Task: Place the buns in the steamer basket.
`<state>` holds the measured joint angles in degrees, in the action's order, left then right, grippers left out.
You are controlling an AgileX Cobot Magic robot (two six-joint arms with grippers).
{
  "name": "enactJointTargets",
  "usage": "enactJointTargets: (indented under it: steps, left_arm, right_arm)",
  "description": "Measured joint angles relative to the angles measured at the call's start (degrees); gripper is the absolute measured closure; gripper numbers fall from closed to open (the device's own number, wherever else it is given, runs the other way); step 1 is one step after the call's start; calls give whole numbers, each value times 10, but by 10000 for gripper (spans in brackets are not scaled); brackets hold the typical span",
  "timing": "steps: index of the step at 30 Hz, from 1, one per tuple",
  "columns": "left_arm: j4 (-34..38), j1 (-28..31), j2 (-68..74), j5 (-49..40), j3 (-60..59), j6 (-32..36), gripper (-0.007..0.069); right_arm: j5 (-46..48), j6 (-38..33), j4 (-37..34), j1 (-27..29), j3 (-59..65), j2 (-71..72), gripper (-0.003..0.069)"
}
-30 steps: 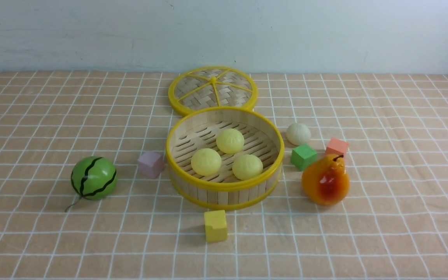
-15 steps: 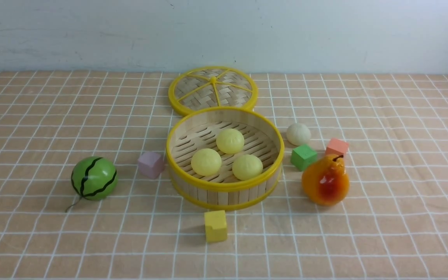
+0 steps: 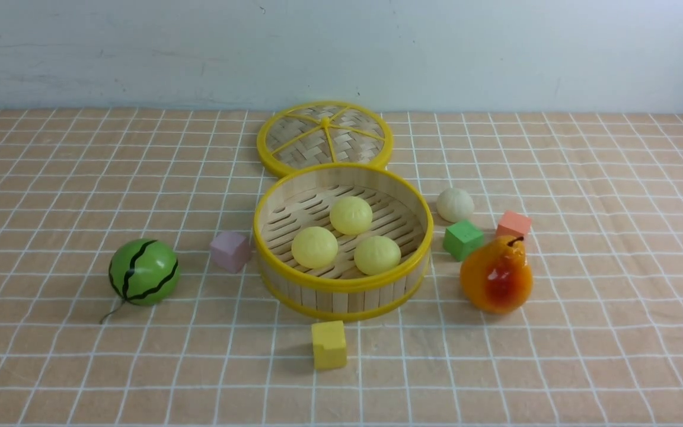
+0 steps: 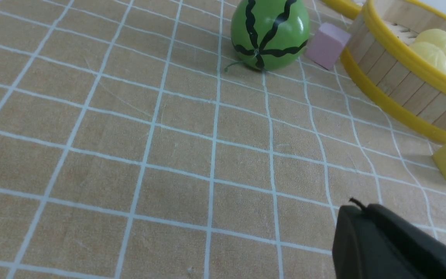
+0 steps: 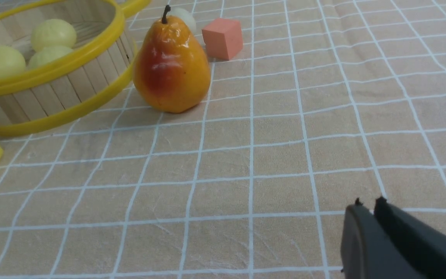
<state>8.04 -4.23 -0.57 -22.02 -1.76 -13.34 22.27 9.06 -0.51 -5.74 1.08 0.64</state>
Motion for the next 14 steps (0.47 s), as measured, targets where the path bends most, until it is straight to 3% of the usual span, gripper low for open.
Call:
enactJointTargets:
  steps: [14]
  left_arm:
    - [0,0,0,0,0,0,637]
  right_arm:
    - [0,0,0,0,0,0,594]
